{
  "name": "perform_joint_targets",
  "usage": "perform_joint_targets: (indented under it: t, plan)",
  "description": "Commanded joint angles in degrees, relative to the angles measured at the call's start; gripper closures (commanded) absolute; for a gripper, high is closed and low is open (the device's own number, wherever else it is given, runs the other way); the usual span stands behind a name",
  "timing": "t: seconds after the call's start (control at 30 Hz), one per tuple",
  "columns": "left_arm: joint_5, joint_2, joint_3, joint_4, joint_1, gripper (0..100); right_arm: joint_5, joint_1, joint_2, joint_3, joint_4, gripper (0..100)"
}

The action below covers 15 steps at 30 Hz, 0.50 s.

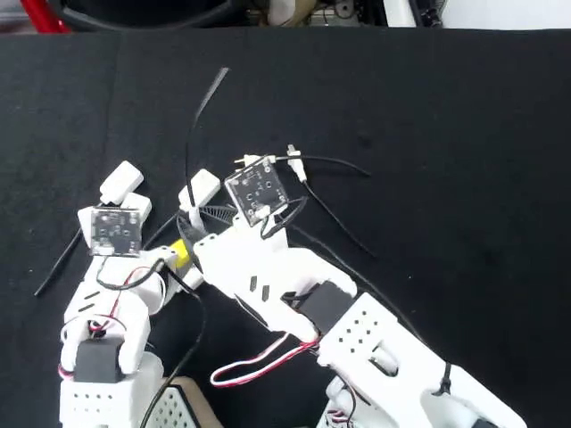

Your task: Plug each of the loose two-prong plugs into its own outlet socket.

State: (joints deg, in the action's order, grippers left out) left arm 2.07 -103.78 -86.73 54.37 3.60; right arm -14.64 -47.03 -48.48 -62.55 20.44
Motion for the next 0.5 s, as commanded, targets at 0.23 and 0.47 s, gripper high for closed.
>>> perform_joint_targets:
  t: [0.23, 0.47]
  plan:
    - [-5.27, -0.53, 11.12, 5.19, -6.55, 68, -5.8, 2.11, -0.31, 0.04, 0.0, 98.7]
    - [-3.6, -0.53, 10.95, 5.71, -6.46, 68, -5.71, 2.46, -0.4, 0.57, 2.64, 98.7]
